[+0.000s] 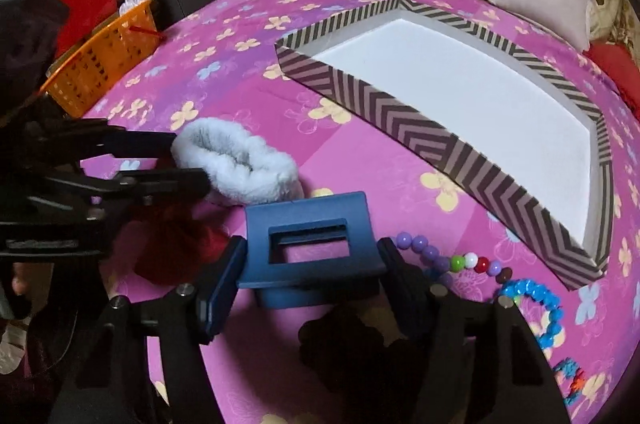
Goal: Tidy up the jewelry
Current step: 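Close the left tool on the scrunchie while the right tool grasps the blue hair clip, then carry the scrunchie with the left tool while the right tool carries the clip into the tray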
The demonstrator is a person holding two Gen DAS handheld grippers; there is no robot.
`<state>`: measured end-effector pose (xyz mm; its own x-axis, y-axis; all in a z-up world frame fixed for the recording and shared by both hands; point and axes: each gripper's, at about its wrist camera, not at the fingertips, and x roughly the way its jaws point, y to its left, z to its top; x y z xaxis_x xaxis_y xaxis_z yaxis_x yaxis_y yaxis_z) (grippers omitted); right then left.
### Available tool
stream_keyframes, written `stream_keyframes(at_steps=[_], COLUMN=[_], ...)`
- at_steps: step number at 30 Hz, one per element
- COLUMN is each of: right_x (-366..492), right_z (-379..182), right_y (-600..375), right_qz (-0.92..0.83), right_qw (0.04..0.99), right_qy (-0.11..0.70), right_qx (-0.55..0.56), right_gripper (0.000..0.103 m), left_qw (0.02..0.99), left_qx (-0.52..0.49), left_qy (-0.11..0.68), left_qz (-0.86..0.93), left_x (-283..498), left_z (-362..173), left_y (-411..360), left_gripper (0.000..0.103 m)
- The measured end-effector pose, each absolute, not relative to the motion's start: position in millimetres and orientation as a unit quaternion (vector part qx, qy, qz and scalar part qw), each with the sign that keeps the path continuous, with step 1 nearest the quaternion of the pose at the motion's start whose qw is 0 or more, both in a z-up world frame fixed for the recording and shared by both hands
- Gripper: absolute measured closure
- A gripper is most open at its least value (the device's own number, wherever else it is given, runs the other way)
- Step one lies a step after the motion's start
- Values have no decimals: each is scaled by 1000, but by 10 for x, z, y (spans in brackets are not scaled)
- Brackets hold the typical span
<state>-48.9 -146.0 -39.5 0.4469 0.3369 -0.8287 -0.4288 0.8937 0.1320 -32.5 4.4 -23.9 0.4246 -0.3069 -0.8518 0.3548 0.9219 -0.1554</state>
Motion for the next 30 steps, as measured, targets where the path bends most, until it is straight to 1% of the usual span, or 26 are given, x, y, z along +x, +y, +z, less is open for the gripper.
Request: stream_keyframes(at_steps=[2,3,4,5,7,10,18,21,23,27,30], right_x=[-494,-495,-490,-485,-479,-486,-481,-451,-440,-440,-427], right_z=[-395,-393,-394,-395,-395,-376,-67,22,41,6,-50], right_y=[-1459,-1462,-1464,-1472,-1496,-1514,-1594,-1631,-1643,-1652,-1658], right_qz=[224,223,223,223,225,226,235,232,231,226,222], right_qw=[850,850,850,850,849,850,863,868,868,868,866], right_qy=[474,475,475,475,476,474,447,439,439,442,449], right_qx=[-51,-49,-47,-44,-33,-29,-8,-4,0,0,2], right_gripper=[34,34,34,35,35,35,35,35,35,35,34], left_qw=[842,843,845,846,847,852,856,853,854,850,844], left_qx=[19,15,12,9,3,-11,-70,-91,-95,-106,-106], left_qy=[498,494,489,486,481,466,447,450,451,459,473], left_qz=[-206,-212,-216,-220,-226,-238,-250,-248,-241,-235,-229], left_x=[-285,-280,-275,-267,-243,-237,-149,-106,-105,-132,-135], left_z=[-249,-241,-235,-228,-210,-138,101,110,97,7,-101], left_y=[24,16,12,13,18,31,166,216,228,252,247], left_gripper=[50,54,62,64,73,77,78,78,77,70,70])
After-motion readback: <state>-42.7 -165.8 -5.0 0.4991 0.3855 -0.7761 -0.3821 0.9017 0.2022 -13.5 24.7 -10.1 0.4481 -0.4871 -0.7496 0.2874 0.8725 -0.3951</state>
